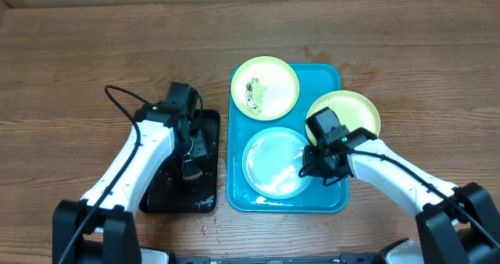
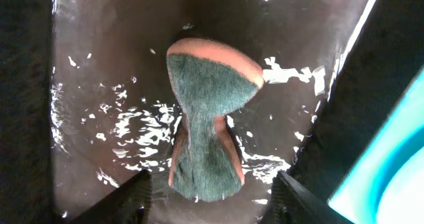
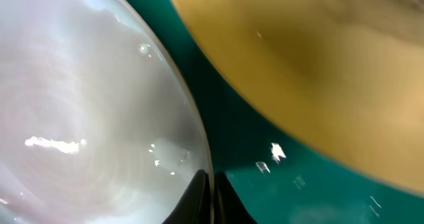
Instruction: Clean dirty plates on tray and stack at the side
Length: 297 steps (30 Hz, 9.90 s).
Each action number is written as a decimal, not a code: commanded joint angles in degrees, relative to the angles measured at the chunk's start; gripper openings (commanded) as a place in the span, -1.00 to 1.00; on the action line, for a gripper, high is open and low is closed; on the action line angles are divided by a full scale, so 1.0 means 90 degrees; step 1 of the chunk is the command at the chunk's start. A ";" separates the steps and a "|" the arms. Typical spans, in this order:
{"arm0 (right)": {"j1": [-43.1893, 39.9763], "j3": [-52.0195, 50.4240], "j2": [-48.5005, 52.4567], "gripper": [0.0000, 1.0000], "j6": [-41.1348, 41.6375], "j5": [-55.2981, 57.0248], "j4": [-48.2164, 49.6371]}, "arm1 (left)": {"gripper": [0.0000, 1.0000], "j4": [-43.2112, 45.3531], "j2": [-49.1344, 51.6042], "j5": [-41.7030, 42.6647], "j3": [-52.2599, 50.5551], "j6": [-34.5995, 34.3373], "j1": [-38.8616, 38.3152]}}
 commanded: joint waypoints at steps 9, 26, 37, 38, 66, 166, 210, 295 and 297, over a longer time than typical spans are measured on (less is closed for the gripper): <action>0.0940 0.2997 -0.0396 -0.92 -0.0981 0.1625 -0.1659 | 0.98 -0.1515 -0.1695 0.0396 0.2441 0.0136 0.0947; 0.3891 0.3371 0.0398 -0.92 -0.1151 0.5756 0.0758 | 0.99 -0.2042 -0.2943 0.1005 0.3701 0.0389 0.1899; 0.5231 0.3371 0.0403 -0.92 -0.1314 0.7834 0.0901 | 1.00 -0.2149 -0.2888 0.0996 0.3679 0.0602 0.1899; 0.5272 0.3371 0.0403 -0.92 -0.1326 0.7837 0.0899 | 1.00 -0.2149 -0.2888 0.0996 0.3679 0.0602 0.1899; 0.5394 0.3371 0.0403 -0.92 -0.1491 0.8211 0.0928 | 1.00 -0.2149 -0.2888 0.1001 0.3679 0.0600 0.1899; -0.3951 0.1192 0.0000 -0.92 -0.1336 -0.0668 -0.0379 | 0.99 -0.2149 -0.2888 0.0998 0.3679 0.0600 0.1899; -0.0809 0.1809 -0.2135 -0.40 -0.1430 -0.0556 -0.1498 | 0.38 -0.1511 -0.1537 0.0204 0.0733 0.0090 0.0527; -0.0806 0.1792 -0.2110 -0.53 -0.0389 0.0347 -0.2429 | -0.03 -0.0610 0.0918 -0.0119 0.1154 0.0639 0.0255; -0.0811 0.1792 -0.2101 -0.50 0.0143 0.0884 -0.2603 | -0.14 -0.0442 0.0928 -0.0119 0.0896 0.0563 0.0248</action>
